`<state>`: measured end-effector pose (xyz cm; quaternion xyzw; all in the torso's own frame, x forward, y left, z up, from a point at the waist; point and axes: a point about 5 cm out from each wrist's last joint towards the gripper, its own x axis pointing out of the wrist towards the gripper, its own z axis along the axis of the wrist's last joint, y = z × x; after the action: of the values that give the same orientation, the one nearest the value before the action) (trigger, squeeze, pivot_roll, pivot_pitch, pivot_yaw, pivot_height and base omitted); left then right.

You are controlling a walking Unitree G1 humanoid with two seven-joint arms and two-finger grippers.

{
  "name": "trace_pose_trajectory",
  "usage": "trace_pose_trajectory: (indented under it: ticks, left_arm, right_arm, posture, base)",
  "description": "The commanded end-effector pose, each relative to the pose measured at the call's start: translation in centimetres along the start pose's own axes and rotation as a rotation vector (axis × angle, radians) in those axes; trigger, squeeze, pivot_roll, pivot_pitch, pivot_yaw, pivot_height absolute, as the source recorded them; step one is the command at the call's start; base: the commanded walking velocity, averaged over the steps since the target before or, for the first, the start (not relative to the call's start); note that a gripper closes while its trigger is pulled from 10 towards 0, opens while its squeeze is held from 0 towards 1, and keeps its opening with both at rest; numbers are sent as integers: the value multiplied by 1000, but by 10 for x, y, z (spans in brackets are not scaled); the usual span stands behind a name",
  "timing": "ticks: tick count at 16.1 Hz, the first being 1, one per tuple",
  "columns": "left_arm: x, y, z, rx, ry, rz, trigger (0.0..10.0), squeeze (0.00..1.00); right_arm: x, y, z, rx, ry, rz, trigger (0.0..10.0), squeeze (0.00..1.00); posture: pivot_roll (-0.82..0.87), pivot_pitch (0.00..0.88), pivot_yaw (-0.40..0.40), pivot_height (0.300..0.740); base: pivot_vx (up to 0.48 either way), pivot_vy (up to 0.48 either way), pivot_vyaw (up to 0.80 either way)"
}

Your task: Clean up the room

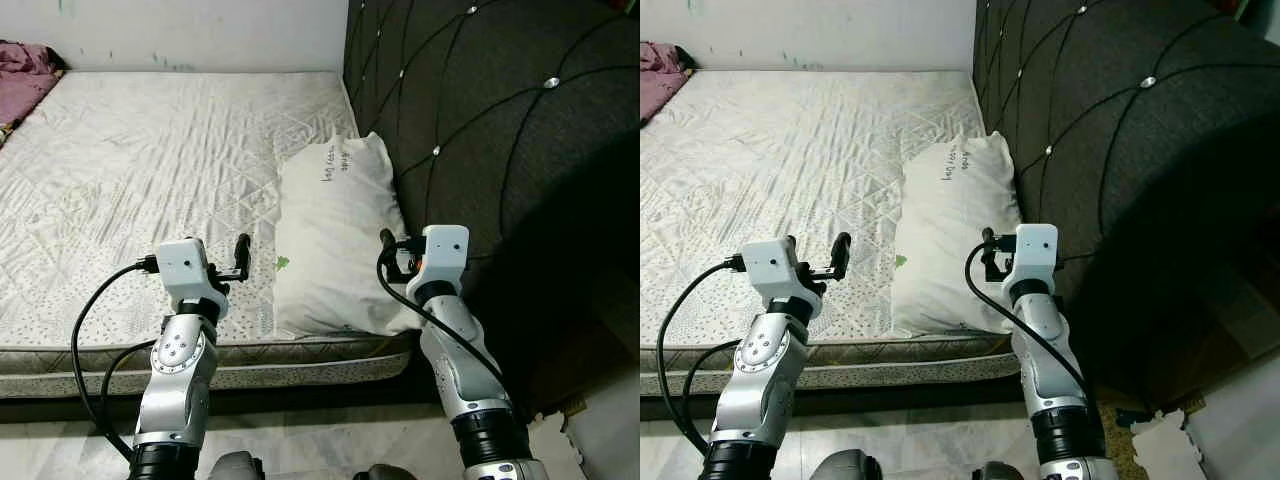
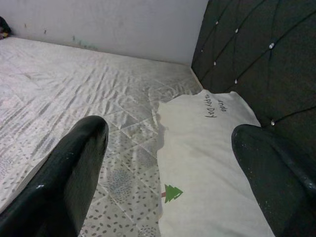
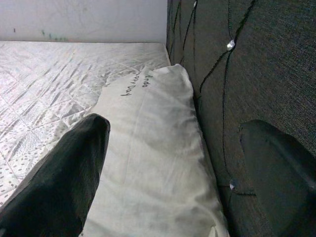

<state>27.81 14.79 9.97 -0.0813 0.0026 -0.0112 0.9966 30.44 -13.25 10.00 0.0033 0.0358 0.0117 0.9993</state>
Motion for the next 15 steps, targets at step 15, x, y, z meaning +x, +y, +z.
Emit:
trace_pose_trajectory:
  ticks: [15]
  left_arm:
    - [3,-7,8,-38,-33,-74,10000,0]
  right_arm:
    - [8,0,11,-22,-20,6,10000,0]
  posture:
    - [58,0,-5,740]
  base:
    - [116,0,0]
